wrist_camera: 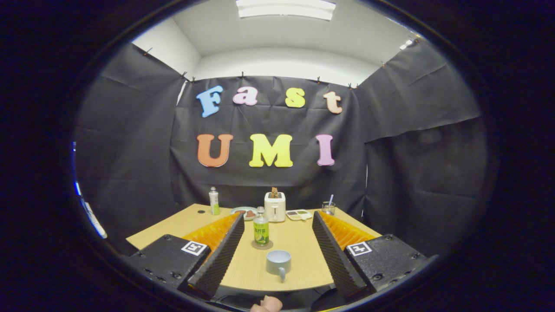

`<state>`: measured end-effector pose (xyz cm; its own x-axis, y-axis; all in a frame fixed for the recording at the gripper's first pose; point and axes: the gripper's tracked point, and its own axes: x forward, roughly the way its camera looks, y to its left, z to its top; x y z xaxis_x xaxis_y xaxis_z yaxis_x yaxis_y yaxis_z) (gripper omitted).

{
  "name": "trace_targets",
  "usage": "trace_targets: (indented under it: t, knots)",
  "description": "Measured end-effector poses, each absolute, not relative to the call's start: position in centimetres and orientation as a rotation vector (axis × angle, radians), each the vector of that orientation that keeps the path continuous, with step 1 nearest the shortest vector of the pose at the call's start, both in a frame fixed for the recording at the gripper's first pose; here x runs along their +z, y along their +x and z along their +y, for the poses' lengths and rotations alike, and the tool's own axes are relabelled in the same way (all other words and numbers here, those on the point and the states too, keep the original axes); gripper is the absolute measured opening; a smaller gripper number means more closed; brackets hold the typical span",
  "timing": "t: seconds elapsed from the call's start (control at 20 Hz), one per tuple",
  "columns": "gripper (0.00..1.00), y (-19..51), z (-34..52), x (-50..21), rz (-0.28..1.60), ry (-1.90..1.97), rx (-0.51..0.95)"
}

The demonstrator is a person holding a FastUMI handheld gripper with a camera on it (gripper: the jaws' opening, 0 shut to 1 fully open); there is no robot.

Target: Take the bottle from table, then pour the juice into the cup, finally place the bottle on the coaster

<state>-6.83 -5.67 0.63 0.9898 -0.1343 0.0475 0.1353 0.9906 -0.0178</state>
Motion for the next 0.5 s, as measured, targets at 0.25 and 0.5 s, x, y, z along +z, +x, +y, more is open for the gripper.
trace_targets:
  t: [0.25,0.5]
  knots:
    - [1.0,-6.75,-5.28,0.22,-0.039,-0.012,-0.106]
    - [1.0,-6.61,-5.88,-0.01,-0.041,0.001,-0.112]
